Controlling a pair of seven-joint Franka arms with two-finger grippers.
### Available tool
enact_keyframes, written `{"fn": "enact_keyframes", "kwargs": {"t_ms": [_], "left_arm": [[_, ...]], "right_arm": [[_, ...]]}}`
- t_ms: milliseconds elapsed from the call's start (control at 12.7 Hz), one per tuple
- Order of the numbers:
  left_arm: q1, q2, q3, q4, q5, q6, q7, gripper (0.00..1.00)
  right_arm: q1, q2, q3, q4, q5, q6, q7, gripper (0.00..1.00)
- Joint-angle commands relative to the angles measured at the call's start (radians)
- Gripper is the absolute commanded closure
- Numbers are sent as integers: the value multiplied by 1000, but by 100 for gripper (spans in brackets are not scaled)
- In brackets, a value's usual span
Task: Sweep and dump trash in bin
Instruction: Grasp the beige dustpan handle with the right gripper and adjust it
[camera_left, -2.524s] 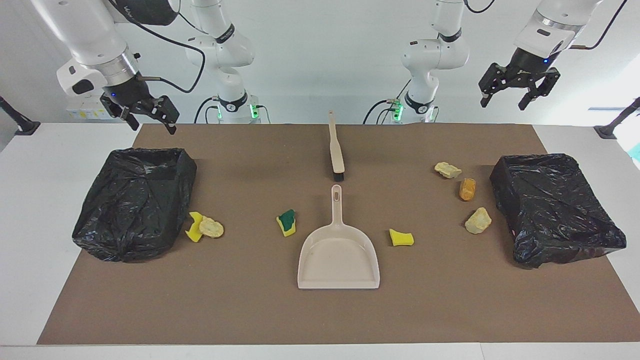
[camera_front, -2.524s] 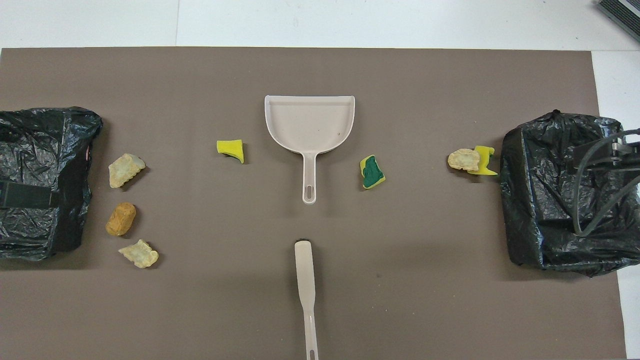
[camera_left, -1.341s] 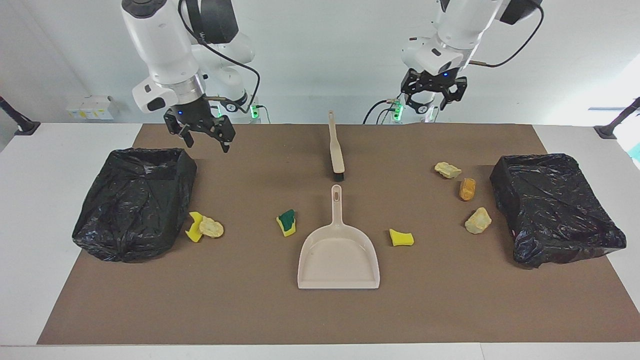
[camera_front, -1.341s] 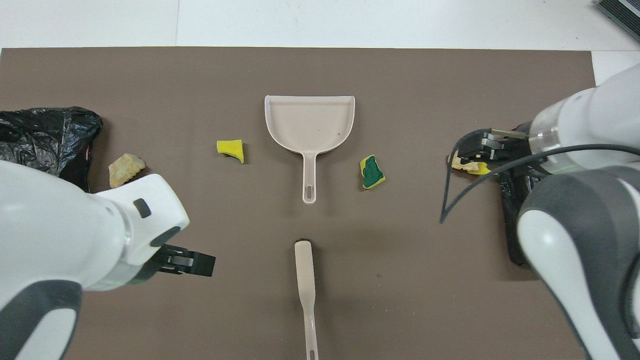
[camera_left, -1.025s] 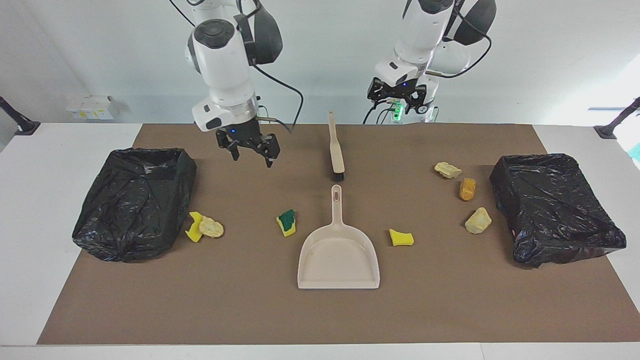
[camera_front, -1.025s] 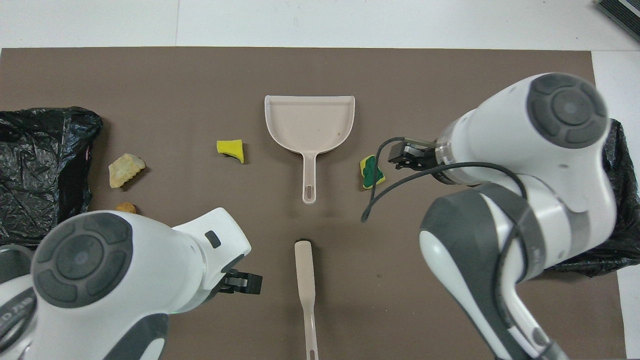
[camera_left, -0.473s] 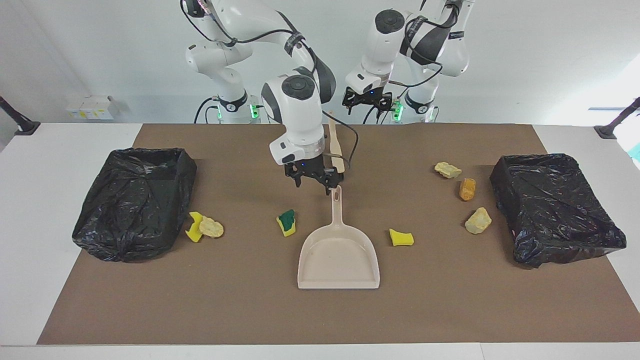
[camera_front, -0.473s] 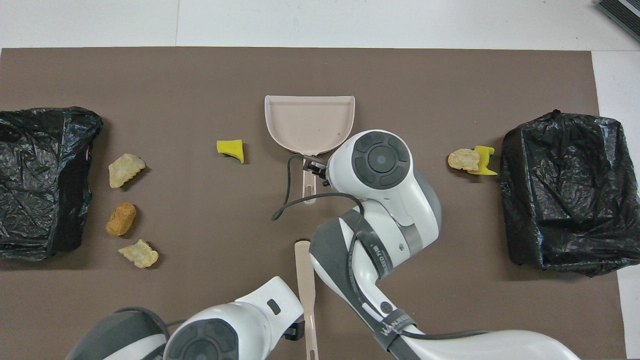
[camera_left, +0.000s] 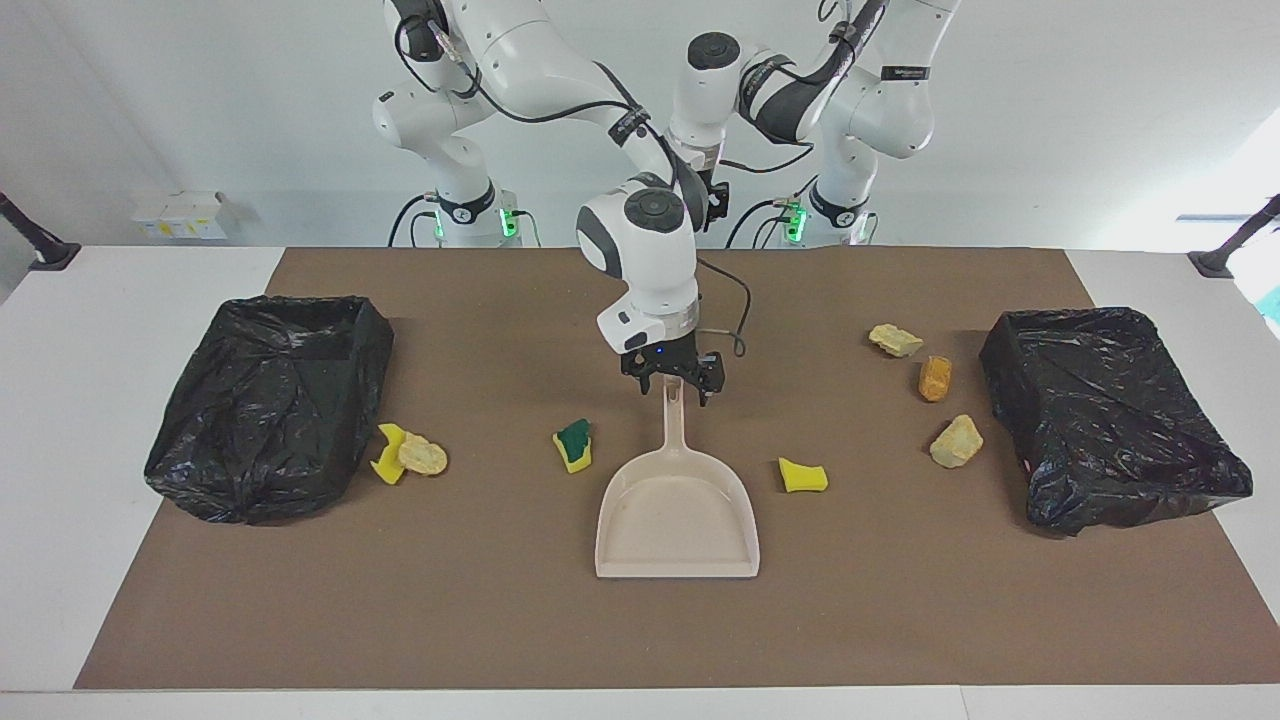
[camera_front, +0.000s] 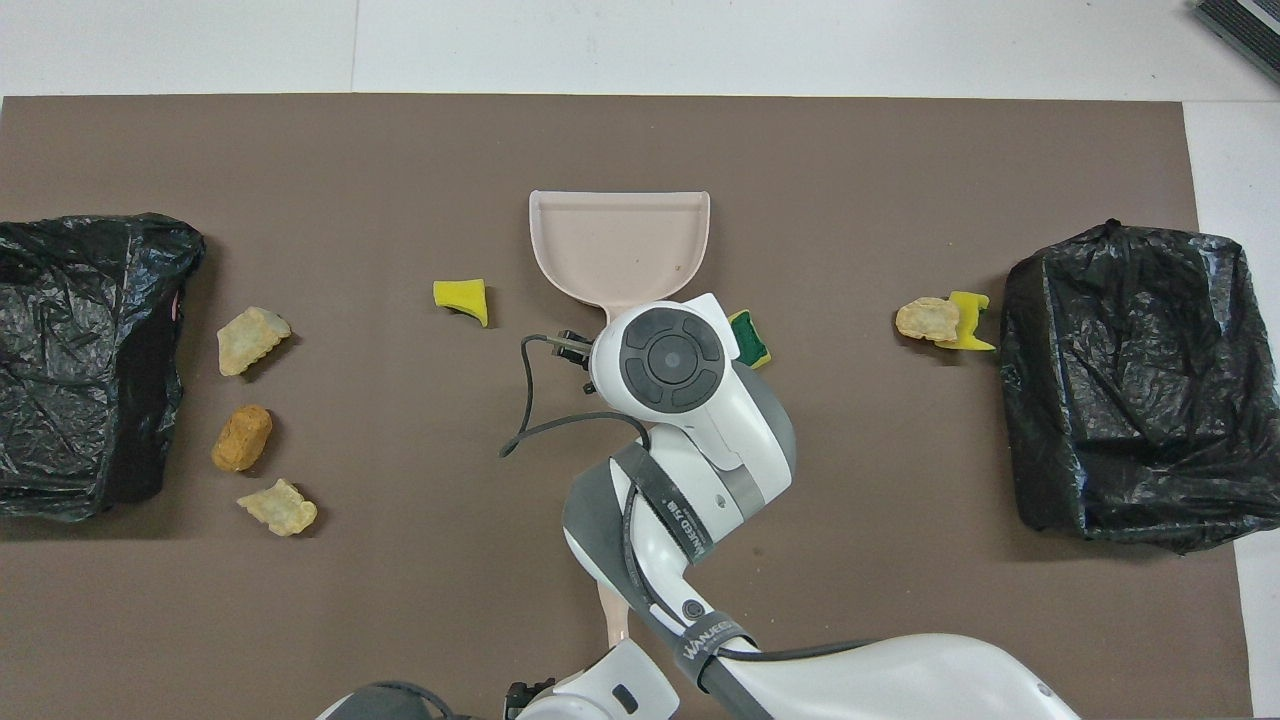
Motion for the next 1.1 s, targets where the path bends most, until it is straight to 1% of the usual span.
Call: {"fn": "enact_keyframes", "kwargs": {"t_ms": [0, 79, 158, 237, 316, 473, 552, 789, 947, 1025], "left_arm": [[-23, -13, 17, -21, -8, 23, -8, 0], [-27, -11, 17, -21, -8, 32, -11, 0], [-29, 12, 16, -21, -8, 60, -14, 0], [-53, 30, 17, -21, -8, 84, -37, 0], [-63, 47, 17, -21, -8, 106, -45, 0], [-66, 76, 17, -20, -8, 146, -46, 0], [-69, 90, 17, -20, -8, 158, -45, 0], [-70, 98, 19, -20, -8, 158, -43, 0], [-69, 130, 19, -20, -8, 186, -43, 0], [-66, 141, 19, -20, -8, 203, -43, 0]], "right_arm": [[-12, 12, 4, 18, 1, 6, -5, 32], [-10, 15, 4, 18, -1, 6, -5, 36], [-6, 31, 4, 20, -1, 12, -7, 37], [-6, 33, 3, 21, -1, 15, -8, 46], [-4, 33, 3, 23, -3, 14, -8, 50], [-4, 33, 3, 23, -3, 14, -10, 52], [-4, 33, 3, 23, -3, 12, -10, 59], [-3, 38, 3, 32, -13, 6, -10, 63], [-3, 41, 3, 44, -18, 3, -10, 72], [-1, 39, 3, 46, -18, 3, -10, 79]]}}
